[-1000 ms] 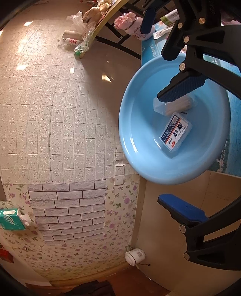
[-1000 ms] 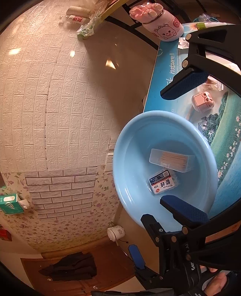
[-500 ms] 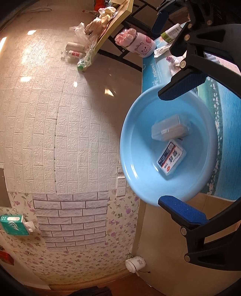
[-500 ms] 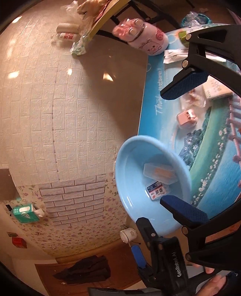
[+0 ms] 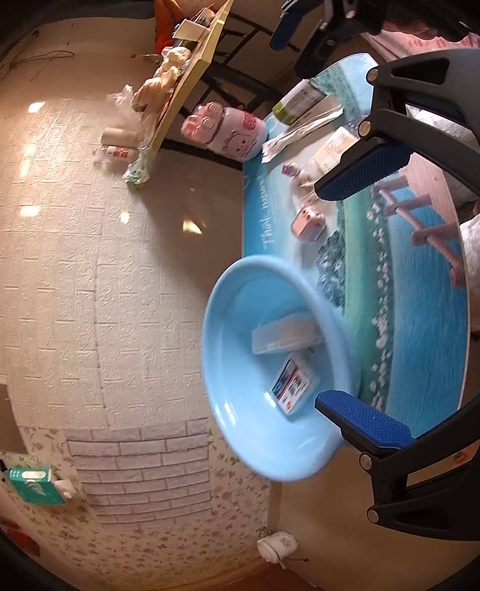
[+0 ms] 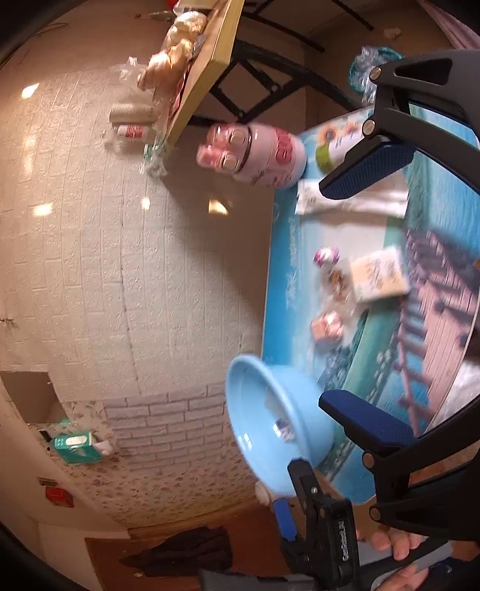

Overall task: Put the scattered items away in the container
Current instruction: 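Withdraw both grippers from the basin back over the table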

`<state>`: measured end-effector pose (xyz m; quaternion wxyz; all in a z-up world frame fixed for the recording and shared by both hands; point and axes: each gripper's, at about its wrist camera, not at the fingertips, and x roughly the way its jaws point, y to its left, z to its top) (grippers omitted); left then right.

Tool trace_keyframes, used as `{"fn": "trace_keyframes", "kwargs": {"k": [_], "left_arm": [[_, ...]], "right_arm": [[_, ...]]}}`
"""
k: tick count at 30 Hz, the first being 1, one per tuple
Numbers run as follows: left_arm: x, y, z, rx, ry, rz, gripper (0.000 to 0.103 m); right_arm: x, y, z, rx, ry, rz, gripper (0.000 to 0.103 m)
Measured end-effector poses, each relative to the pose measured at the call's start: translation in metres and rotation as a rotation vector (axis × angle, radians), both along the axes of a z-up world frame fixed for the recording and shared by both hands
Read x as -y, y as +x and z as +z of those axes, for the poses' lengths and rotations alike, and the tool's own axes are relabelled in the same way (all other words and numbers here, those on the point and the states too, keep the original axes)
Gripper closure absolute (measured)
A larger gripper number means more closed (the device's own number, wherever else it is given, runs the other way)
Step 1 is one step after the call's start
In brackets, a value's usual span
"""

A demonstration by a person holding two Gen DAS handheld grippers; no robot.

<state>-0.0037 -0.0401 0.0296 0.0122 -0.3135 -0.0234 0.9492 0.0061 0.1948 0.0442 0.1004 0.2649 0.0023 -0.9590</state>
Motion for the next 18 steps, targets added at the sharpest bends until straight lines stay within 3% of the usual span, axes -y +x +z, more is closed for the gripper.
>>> {"fn": "trace_keyframes", "kwargs": {"k": [3, 7, 18], "left_arm": [[-0.016, -0.005, -0.002, 0.039, 0.017, -0.034, 0.000], [-0.037, -0.001, -0.003, 0.029, -0.014, -0.050, 0.000], [-0.088, -0.001, -0.038, 0.083, 0.046, -0.032, 0.000]], "right_arm": [[-0.018, 0.004, 0.002, -0.004, -0.035, -0.033, 0.000], [-0.036, 0.008, 0.001, -0.020, -0.058, -0.070, 0.000], [-0.081, 0.011, -0.014, -0.005, -0.055, -0.191, 0.000]]}}
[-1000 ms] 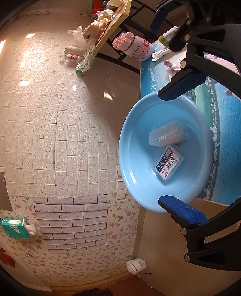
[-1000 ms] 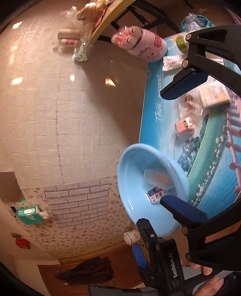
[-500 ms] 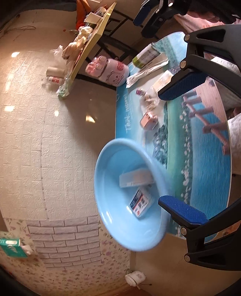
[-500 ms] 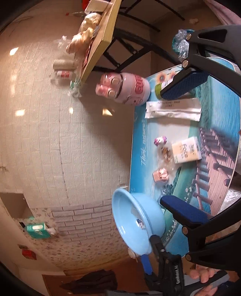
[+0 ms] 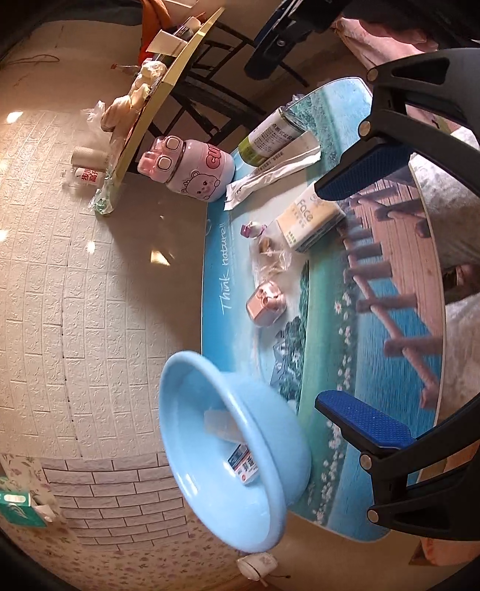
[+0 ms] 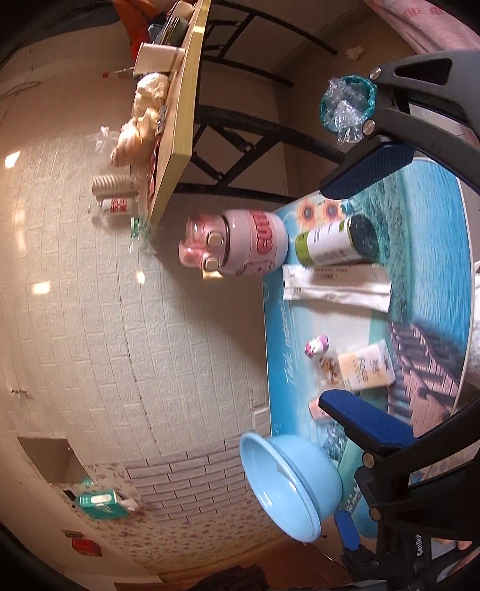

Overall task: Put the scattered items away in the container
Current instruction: 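Withdraw both grippers from the basin back over the table, then grasp the beige Face tissue pack with the left gripper while the right grasps the green-white can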

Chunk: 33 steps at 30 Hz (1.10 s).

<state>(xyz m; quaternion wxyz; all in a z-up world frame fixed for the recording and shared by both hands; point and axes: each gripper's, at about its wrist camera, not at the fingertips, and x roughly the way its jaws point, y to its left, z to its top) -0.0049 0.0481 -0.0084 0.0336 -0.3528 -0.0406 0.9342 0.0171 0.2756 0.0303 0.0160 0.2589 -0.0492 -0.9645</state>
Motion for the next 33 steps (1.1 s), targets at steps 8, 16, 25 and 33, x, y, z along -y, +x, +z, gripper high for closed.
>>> {"fn": "trace_keyframes", "kwargs": {"k": [8, 16, 25, 33], "left_arm": [[-0.029, -0.024, -0.028, 0.057, 0.047, 0.051, 0.000], [-0.063, -0.044, -0.051, 0.091, 0.033, 0.100, 0.000], [-0.083, -0.070, -0.064, 0.126, 0.053, 0.190, 0.001], [-0.098, -0.084, -0.073, 0.133, -0.075, 0.218, 0.017]], "right_arm": [[-0.032, -0.009, -0.024, 0.021, -0.009, -0.084, 0.000], [-0.049, -0.024, -0.040, 0.049, 0.003, -0.085, 0.000], [-0.070, -0.046, -0.046, 0.083, 0.009, -0.105, 0.000], [-0.069, -0.078, -0.061, 0.149, 0.020, -0.068, 0.000]]}}
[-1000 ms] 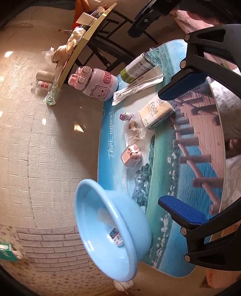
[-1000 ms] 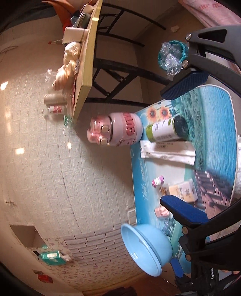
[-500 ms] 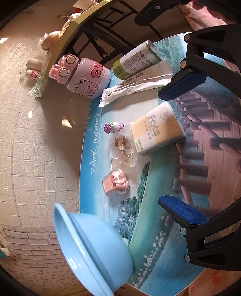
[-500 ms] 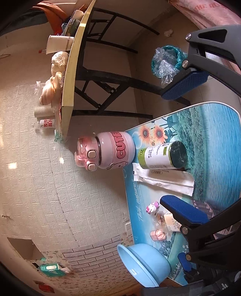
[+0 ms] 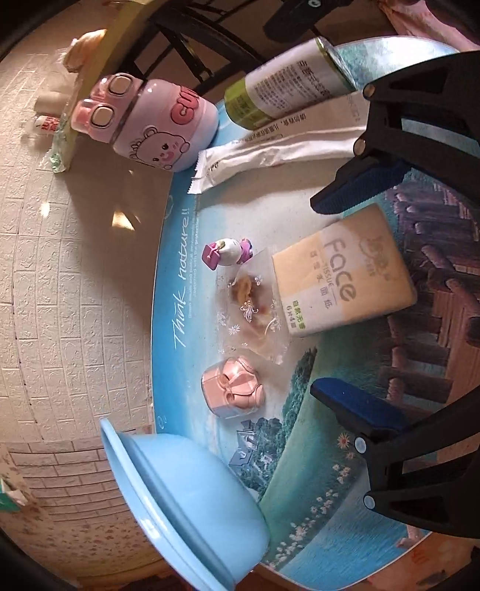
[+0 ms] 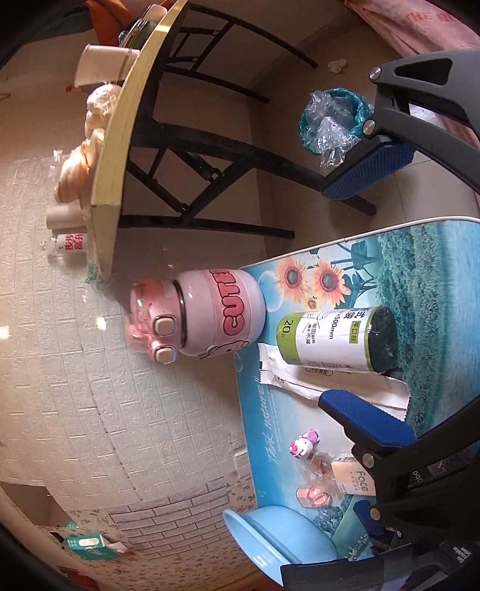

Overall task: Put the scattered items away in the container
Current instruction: 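Grasp the beige Face tissue pack with the left gripper while the right grasps the green-white can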

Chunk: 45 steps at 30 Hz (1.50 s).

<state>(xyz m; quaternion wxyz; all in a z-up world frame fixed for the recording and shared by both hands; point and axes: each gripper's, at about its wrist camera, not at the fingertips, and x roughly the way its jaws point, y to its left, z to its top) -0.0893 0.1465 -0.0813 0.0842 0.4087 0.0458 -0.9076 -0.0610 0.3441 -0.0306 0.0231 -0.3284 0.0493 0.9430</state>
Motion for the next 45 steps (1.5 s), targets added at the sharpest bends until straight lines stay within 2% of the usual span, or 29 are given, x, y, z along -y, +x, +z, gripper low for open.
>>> {"fn": "trace_keyframes", "kwargs": {"k": [3, 5, 10, 15, 19, 21, 26, 30, 37, 39, 45], "left_arm": [[-0.001, 0.002, 0.000, -0.022, -0.020, -0.023, 0.031], [-0.001, 0.003, 0.002, -0.033, -0.019, -0.040, 0.050], [0.006, 0.008, 0.002, -0.050, -0.014, -0.088, 0.057], [0.014, 0.014, 0.004, -0.053, 0.021, -0.145, 0.058], [0.021, 0.016, 0.006, -0.053, 0.027, -0.173, 0.058], [0.026, 0.020, 0.007, -0.058, 0.036, -0.176, 0.058], [0.036, 0.023, 0.018, -0.097, 0.042, -0.186, 0.059], [0.047, 0.024, 0.025, -0.108, 0.091, -0.192, 0.058], [0.058, 0.022, 0.027, -0.111, 0.125, -0.168, 0.058], [0.059, 0.023, 0.029, -0.115, 0.127, -0.168, 0.058], [0.060, 0.028, 0.035, -0.138, 0.128, -0.180, 0.058]], "right_arm": [[0.002, -0.010, -0.009, 0.029, -0.013, 0.002, 0.000], [0.004, -0.015, -0.014, 0.044, -0.013, 0.009, 0.000], [0.011, -0.026, -0.021, 0.062, -0.015, 0.018, 0.000], [0.021, -0.037, -0.027, 0.079, 0.018, 0.031, 0.000], [0.023, -0.046, -0.032, 0.096, -0.006, 0.036, 0.002], [0.024, -0.051, -0.034, 0.109, -0.020, 0.048, 0.010], [0.030, -0.057, -0.039, 0.135, 0.002, 0.075, 0.020], [0.027, -0.058, -0.044, 0.152, -0.021, 0.074, 0.038], [0.023, -0.056, -0.046, 0.160, -0.035, 0.067, 0.045], [0.025, -0.056, -0.045, 0.157, -0.040, 0.081, 0.056], [0.025, -0.050, -0.043, 0.151, -0.042, 0.086, 0.057]]}}
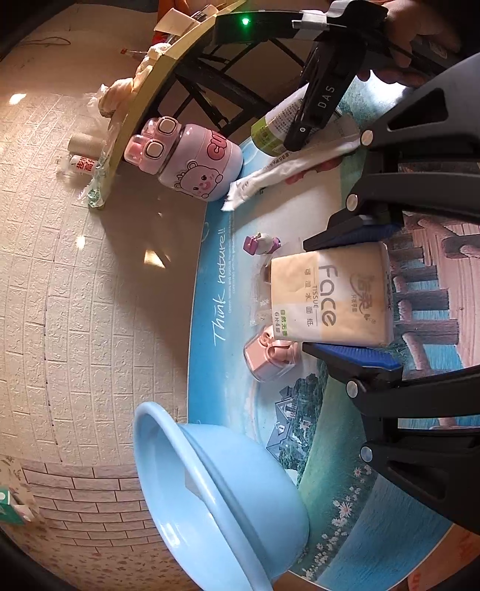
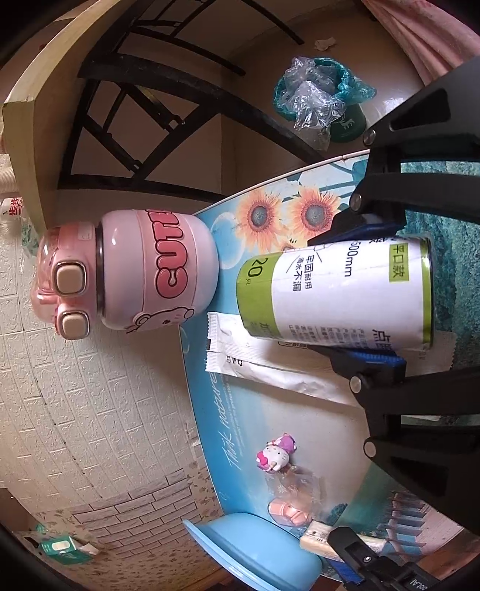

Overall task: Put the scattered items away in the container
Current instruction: 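Grasp the beige Face tissue pack with the left gripper while the right grasps the green-white can, then lift the tissue pack and the can and carry both over the basin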

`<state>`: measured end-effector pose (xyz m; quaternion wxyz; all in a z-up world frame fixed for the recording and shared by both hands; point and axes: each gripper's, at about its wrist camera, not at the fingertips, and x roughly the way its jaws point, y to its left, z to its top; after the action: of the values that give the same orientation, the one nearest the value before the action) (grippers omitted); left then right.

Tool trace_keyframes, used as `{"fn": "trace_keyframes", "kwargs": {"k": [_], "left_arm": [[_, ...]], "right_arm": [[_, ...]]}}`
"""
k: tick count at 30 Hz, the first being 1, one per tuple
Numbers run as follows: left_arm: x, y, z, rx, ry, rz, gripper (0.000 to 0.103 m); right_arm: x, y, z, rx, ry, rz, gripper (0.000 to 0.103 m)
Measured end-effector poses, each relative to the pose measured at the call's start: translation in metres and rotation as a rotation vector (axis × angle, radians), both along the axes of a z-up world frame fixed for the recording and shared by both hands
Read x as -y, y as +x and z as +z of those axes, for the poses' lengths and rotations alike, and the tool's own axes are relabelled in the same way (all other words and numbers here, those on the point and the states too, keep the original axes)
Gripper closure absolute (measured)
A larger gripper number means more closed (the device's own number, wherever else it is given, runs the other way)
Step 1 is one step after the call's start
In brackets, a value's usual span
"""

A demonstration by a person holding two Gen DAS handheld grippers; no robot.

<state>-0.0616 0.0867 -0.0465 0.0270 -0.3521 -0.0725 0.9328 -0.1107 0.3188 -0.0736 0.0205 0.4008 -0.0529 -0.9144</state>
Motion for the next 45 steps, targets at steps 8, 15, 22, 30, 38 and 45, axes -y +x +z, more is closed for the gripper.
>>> {"fn": "trace_keyframes", "kwargs": {"k": [8, 15, 22, 30, 38, 45], "left_arm": [[0.007, 0.003, 0.010, -0.027, 0.017, -0.006, 0.058], [0.022, 0.012, 0.027, -0.079, 0.044, 0.001, 0.058], [0.048, 0.023, 0.041, -0.112, 0.068, 0.036, 0.058], [0.075, 0.041, 0.054, -0.156, 0.105, 0.070, 0.058], [0.097, 0.058, 0.066, -0.195, 0.115, 0.102, 0.058], [0.111, 0.064, 0.064, -0.181, 0.124, 0.121, 0.058]], "right_arm": [[-0.006, 0.022, 0.026, -0.079, 0.003, -0.047, 0.057], [0.001, 0.041, 0.054, -0.124, -0.029, -0.054, 0.057], [0.037, 0.061, 0.074, -0.158, -0.066, -0.023, 0.057], [0.069, 0.073, 0.079, -0.146, -0.083, 0.008, 0.057], [0.102, 0.091, 0.102, -0.190, -0.070, 0.053, 0.057], [0.122, 0.097, 0.116, -0.204, -0.058, 0.077, 0.057]]}}
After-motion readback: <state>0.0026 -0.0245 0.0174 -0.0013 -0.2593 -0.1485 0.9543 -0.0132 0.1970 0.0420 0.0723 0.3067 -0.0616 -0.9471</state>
